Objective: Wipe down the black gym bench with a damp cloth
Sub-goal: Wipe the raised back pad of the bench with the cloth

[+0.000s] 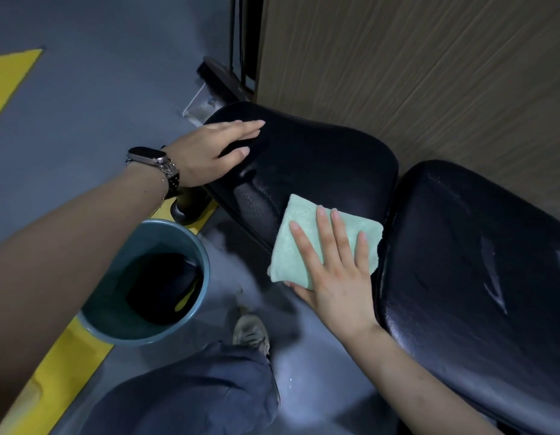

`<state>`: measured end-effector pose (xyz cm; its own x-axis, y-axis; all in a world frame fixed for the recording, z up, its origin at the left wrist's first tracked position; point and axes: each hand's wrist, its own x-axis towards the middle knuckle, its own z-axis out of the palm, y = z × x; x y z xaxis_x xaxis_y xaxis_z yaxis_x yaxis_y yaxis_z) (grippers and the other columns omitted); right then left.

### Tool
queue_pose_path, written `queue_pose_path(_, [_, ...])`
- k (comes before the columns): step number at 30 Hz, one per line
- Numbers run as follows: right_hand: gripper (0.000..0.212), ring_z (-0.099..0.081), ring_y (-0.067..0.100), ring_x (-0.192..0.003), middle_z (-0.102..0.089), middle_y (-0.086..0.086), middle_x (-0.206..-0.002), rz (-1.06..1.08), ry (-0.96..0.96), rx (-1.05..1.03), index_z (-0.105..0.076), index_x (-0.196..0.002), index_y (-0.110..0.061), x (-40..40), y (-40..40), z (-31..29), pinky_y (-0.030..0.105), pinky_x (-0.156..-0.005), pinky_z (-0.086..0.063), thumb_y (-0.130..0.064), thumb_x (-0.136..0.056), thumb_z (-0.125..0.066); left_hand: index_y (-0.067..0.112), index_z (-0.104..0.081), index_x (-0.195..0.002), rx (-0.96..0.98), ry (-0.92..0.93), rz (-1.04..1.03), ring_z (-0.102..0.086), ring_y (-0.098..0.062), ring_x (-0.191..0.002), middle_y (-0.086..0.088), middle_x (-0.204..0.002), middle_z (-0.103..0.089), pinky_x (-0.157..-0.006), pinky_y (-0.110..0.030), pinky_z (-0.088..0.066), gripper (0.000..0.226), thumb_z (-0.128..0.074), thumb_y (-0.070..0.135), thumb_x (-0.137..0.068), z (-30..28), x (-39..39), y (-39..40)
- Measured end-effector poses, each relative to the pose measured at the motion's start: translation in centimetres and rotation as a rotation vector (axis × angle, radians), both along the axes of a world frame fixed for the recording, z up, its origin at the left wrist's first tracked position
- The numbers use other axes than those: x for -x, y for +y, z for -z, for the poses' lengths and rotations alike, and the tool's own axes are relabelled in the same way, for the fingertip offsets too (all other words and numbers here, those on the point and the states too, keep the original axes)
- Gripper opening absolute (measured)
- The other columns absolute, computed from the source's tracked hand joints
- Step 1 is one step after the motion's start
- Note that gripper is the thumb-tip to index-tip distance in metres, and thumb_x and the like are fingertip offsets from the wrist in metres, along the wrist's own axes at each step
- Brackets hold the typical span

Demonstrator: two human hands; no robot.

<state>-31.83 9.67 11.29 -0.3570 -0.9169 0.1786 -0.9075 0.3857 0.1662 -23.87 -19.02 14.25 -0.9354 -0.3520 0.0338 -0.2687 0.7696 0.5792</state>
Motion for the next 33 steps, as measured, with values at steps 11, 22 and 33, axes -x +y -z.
queue_pose_path(11, [0.087, -0.016, 0.033, -0.146, -0.019, 0.016, -0.158, -0.083, -0.082, -0.056, -0.028, -0.150, -0.026, -1.1, -7.1, -0.6, 0.059, -0.110, -0.021, -0.054, -0.076, -0.065, 0.039, -0.016, -0.147, 0.306, -0.097, 0.180, -0.015, -0.009, -0.142, 0.001, -0.149, -0.037, -0.098, -0.041, -0.037, 0.058, -0.017, 0.053, -0.091, 0.1, -0.4, -2.7])
queue_pose_path(22, [0.091, -0.021, 0.027, -0.145, -0.019, 0.009, -0.159, -0.099, -0.118, -0.064, -0.024, -0.151, -0.029, 0.7, -1.5, -1.4, 0.054, -0.110, -0.021, -0.057, -0.072, -0.060, 0.026, -0.021, -0.149, 0.461, -0.089, 0.384, -0.018, -0.021, -0.143, 0.009, -0.152, -0.029, -0.109, -0.026, -0.018, 0.059, -0.017, 0.049, -0.095, -0.2, -0.5, -4.0])
queue_pose_path(33, [0.099, -0.025, 0.036, -0.143, -0.024, 0.017, -0.156, -0.059, -0.065, -0.028, -0.030, -0.150, -0.024, -0.8, -3.9, -0.9, 0.062, -0.104, -0.023, -0.050, -0.067, -0.078, 0.027, -0.018, -0.149, 0.418, -0.041, 0.388, -0.018, -0.017, -0.143, 0.010, -0.151, -0.032, -0.097, -0.015, -0.017, 0.056, -0.015, 0.045, -0.096, 0.4, -0.6, -4.8])
